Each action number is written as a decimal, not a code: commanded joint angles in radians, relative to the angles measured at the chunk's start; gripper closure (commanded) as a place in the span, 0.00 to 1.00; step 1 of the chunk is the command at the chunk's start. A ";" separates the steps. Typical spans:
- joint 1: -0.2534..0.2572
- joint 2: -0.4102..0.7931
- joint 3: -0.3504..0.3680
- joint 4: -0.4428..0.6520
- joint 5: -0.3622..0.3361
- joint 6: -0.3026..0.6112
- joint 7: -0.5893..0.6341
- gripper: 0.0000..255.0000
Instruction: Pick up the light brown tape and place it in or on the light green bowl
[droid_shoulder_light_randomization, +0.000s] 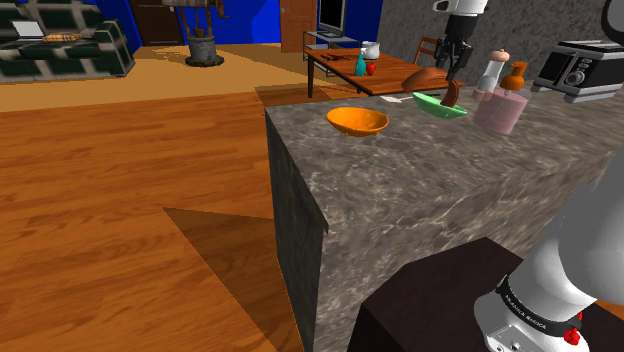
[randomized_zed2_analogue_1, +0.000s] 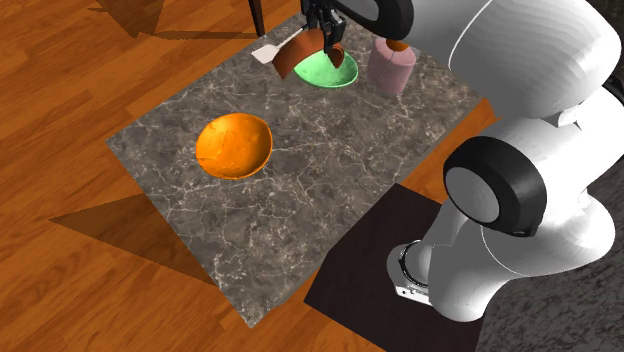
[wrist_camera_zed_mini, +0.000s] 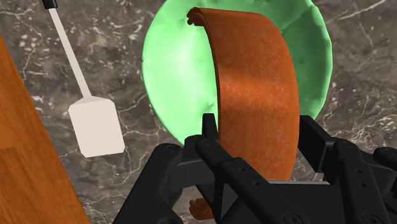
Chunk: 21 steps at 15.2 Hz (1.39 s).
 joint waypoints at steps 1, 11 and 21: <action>-0.001 0.002 -0.001 -0.004 -0.002 0.001 0.000 1.00; -0.005 0.011 -0.003 0.039 0.005 -0.035 -0.004 0.00; -0.020 0.050 -0.012 0.172 0.032 -0.140 -0.022 0.00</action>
